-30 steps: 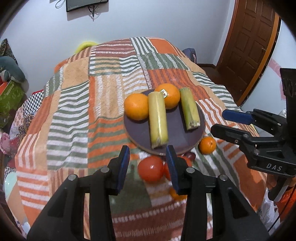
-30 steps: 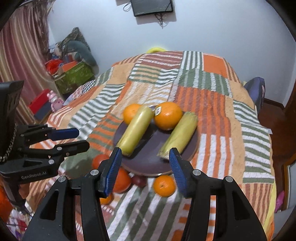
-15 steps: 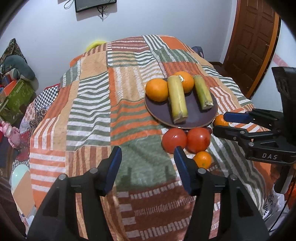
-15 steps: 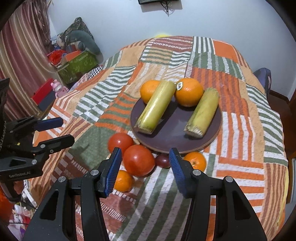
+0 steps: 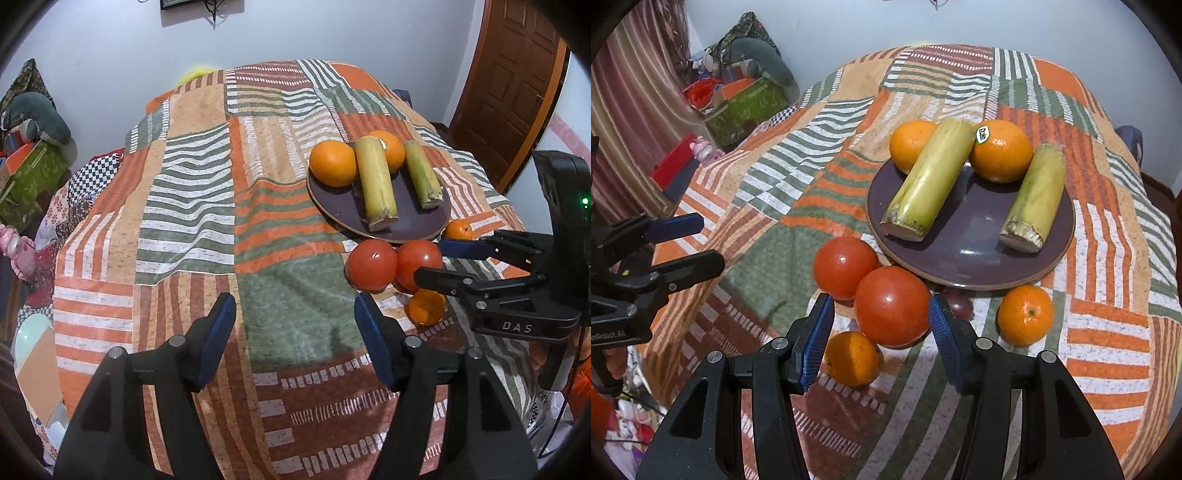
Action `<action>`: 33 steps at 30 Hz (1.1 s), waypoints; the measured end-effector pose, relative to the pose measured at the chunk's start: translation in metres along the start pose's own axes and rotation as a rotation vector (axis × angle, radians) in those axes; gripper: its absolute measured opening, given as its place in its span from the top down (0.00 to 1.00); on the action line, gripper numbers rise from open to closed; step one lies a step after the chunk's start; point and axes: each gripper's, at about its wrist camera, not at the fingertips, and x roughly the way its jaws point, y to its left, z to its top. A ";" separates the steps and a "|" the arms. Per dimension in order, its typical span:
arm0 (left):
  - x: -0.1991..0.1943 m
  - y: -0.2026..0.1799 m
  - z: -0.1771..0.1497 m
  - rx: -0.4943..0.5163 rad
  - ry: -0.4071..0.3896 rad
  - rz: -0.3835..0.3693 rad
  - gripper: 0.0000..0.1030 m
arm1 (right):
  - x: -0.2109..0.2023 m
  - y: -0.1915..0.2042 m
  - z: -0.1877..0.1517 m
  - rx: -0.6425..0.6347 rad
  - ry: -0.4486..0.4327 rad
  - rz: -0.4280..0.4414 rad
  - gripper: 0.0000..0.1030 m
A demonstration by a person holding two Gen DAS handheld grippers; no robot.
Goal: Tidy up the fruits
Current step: 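Grasp a large red tomato with the right tool while the left tool grasps another tomato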
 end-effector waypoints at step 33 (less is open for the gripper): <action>0.052 -0.054 0.027 0.068 0.083 -0.077 0.35 | -0.044 -0.049 0.002 0.061 -0.108 -0.009 0.55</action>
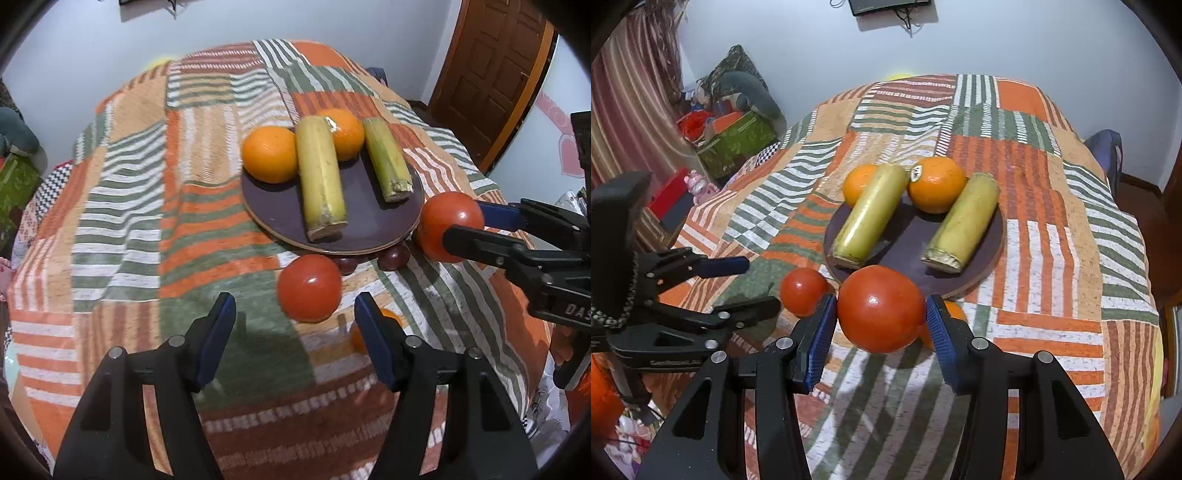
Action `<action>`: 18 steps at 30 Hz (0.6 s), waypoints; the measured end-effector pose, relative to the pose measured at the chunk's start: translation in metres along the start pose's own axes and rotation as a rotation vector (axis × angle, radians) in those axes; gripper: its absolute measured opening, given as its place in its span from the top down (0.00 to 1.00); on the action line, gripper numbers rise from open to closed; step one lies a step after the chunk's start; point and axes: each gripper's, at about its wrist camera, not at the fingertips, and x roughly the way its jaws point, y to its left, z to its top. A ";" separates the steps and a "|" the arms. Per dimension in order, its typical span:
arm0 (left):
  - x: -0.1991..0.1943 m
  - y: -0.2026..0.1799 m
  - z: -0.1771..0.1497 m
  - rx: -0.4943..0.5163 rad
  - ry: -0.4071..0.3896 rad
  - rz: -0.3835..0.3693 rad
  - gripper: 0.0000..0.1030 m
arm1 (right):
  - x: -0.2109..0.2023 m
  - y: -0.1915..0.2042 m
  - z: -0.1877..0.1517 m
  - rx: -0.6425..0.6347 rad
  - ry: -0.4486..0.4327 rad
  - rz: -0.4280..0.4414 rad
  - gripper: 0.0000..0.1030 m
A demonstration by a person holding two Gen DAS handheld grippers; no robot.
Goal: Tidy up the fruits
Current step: 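Grasp a large red tomato with the right tool while the left tool grasps another tomato, then carry both tomatoes onto the plate and open both tools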
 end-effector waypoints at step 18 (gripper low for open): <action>0.044 -0.011 0.010 0.006 0.044 0.019 0.53 | 0.002 -0.015 -0.007 0.031 -0.005 0.035 0.55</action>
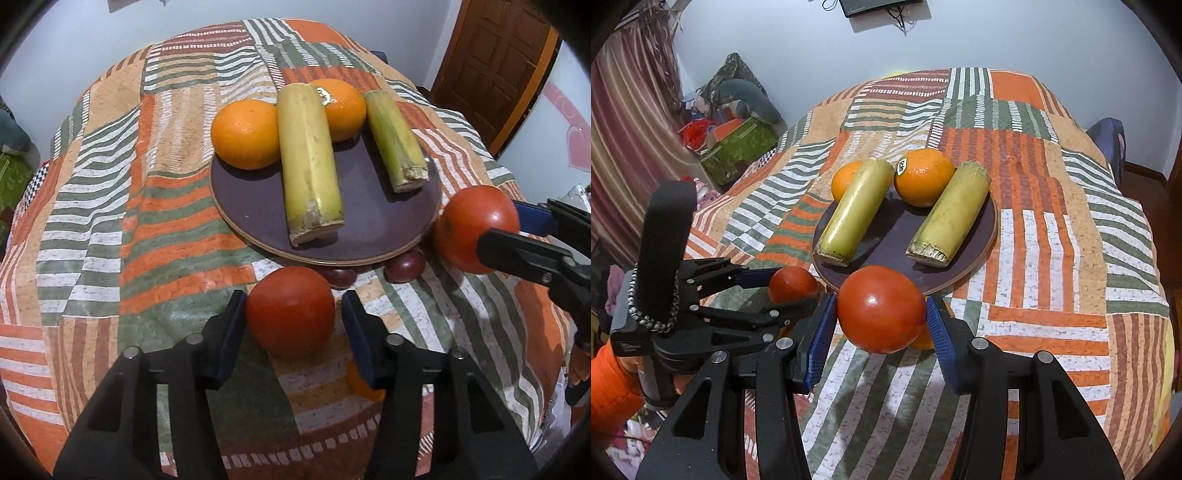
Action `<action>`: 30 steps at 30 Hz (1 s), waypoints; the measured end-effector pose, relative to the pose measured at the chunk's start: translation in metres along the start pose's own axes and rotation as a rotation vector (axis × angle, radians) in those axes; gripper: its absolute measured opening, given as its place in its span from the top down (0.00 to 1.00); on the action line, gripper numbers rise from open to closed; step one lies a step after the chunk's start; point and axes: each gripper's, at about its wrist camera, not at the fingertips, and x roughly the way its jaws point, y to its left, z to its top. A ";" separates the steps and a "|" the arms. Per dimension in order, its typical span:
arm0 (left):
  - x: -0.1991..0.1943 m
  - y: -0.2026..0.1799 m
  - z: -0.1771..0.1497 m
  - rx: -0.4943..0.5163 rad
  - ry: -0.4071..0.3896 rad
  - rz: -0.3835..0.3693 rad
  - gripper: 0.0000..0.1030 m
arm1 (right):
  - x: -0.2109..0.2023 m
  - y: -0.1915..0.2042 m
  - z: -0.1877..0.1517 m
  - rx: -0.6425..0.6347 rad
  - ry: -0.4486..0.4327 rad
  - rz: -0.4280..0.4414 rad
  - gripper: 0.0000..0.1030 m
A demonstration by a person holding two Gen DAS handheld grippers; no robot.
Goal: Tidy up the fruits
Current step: 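Carry both tomatoes onto the plate and open both tools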
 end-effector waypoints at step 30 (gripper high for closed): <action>-0.039 0.024 0.031 -0.062 -0.119 -0.008 0.56 | -0.002 0.007 0.042 -0.042 -0.086 -0.019 0.55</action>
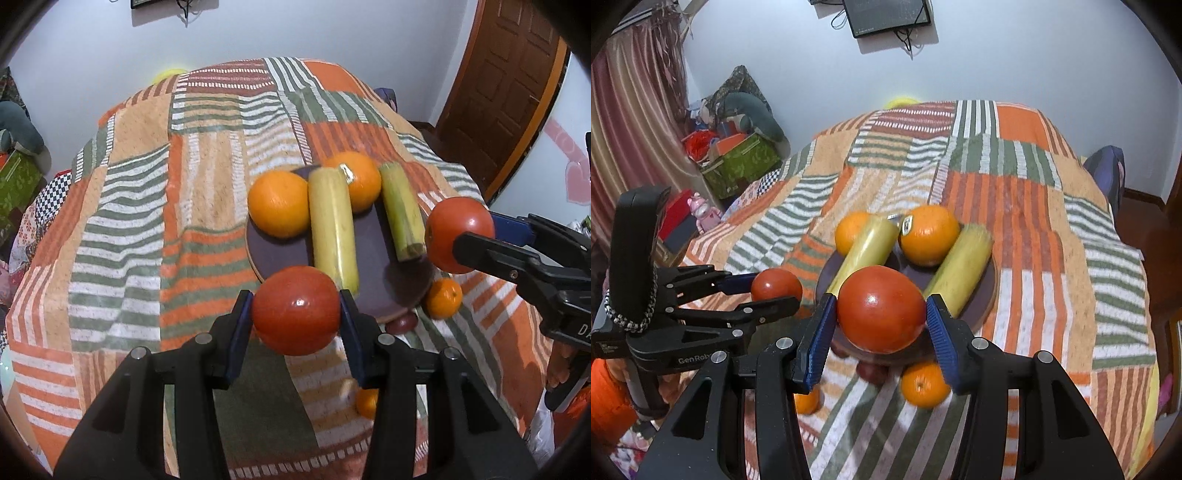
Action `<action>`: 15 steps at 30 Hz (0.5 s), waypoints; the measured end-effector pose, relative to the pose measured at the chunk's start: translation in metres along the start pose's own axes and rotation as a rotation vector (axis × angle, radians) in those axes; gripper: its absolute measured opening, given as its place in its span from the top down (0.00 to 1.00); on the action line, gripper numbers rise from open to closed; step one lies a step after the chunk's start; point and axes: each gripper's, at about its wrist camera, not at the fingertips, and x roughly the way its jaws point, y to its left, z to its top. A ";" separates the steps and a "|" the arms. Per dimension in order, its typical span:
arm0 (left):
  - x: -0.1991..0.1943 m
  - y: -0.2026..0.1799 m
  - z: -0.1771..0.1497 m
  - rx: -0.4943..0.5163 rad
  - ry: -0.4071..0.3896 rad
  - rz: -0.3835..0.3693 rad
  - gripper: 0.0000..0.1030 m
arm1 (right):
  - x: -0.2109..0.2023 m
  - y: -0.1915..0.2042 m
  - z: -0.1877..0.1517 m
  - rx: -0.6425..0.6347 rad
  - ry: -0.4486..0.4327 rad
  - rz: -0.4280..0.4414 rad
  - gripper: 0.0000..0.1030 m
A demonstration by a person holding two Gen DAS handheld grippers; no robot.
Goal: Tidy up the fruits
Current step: 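Carry both tomatoes onto the plate and open both tools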
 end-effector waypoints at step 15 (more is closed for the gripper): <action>0.025 0.012 0.031 -0.021 -0.015 -0.011 0.56 | 0.034 -0.005 0.023 -0.042 0.024 -0.030 0.55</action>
